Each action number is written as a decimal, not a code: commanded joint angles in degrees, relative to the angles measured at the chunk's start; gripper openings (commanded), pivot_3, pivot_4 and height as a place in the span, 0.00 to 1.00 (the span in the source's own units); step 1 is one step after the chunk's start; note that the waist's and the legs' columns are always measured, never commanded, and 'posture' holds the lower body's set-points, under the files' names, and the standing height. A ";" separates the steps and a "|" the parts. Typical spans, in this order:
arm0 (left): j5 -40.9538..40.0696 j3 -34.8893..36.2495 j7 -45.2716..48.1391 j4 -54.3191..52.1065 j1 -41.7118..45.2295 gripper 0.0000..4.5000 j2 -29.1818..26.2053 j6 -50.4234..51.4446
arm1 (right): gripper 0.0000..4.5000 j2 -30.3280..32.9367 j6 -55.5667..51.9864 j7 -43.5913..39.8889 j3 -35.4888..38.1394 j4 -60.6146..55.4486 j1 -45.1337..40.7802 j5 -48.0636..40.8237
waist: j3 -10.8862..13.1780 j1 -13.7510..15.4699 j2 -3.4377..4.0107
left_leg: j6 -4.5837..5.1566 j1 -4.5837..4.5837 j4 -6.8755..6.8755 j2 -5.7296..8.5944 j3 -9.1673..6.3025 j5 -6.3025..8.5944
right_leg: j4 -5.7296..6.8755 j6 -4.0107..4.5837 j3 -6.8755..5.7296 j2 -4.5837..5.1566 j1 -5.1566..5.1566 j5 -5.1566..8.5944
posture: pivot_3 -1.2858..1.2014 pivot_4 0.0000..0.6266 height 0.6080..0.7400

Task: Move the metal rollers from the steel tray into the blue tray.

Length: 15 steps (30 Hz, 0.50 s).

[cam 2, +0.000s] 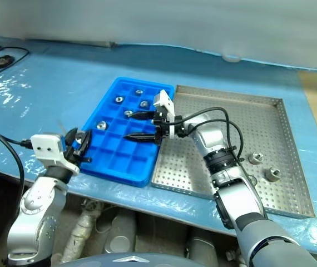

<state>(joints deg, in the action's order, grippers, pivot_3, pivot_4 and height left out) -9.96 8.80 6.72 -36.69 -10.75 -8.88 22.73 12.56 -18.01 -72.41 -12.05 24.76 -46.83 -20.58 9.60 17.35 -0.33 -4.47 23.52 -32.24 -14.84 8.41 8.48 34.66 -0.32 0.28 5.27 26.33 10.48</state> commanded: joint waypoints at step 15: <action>-1.79 -0.84 2.36 5.00 7.48 0.89 -1.46 2.08 | 1.00 1.58 0.84 2.50 2.56 -4.50 2.12 -0.13 | 0.00 2.49 0.04 | -0.17 -0.28 0.01 -0.02 -0.02 -0.09 | 0.13 0.00 0.06 -0.08 -0.17 -0.01 | 0.70 0.24 1.00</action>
<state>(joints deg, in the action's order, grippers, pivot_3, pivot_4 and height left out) -10.22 8.25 7.83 -30.88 -4.49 -10.01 25.02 13.78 -17.10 -70.36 -11.06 23.33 -44.92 -20.06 9.60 19.84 -0.29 -4.65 23.23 -32.24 -14.87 8.39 8.39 34.80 -0.32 0.34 5.18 26.15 10.46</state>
